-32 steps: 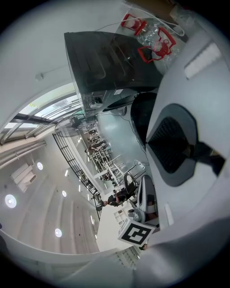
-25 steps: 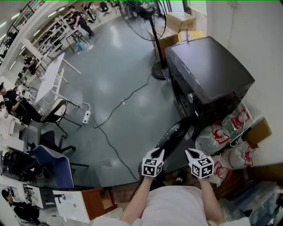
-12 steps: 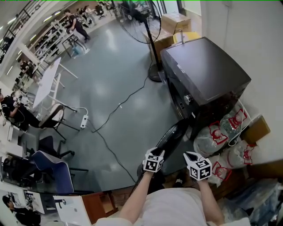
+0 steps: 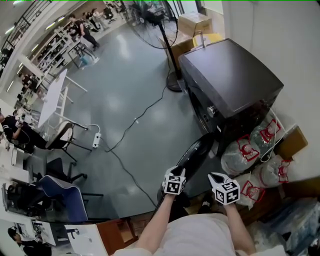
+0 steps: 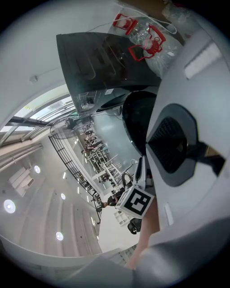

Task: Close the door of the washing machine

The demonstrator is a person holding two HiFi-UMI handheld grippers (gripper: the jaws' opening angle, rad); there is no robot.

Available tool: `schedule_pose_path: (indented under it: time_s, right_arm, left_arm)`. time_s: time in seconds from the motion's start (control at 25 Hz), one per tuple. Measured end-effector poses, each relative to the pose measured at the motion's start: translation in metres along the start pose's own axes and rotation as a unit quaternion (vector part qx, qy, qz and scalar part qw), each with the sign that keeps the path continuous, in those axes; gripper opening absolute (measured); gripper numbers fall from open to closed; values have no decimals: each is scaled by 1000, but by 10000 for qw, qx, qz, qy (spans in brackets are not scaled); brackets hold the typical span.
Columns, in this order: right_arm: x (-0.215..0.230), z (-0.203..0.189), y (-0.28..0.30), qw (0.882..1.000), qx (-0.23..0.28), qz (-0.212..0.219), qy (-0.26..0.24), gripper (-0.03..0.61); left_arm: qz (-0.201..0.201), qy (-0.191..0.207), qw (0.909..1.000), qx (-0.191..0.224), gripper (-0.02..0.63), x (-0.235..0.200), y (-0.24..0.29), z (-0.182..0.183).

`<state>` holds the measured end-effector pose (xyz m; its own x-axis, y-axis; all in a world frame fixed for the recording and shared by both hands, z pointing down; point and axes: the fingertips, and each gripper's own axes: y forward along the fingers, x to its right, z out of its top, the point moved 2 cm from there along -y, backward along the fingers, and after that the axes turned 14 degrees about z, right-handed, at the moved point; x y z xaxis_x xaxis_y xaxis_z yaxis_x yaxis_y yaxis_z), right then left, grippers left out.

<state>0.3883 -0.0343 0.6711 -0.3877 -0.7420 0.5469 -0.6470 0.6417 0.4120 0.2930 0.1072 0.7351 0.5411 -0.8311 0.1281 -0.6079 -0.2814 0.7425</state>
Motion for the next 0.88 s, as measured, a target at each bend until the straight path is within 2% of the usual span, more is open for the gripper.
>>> schedule_pose_path:
  time_s: [0.32, 0.88]
  right_arm:
    - [-10, -13, 7, 9997, -200, 125, -12, 0]
    - [7, -19, -3, 9997, -190, -135, 57, 0]
  left_arm:
    - [263, 217, 9993, 140, 112, -22, 17, 2]
    - [380, 319, 9986, 165, 110, -50, 37, 9]
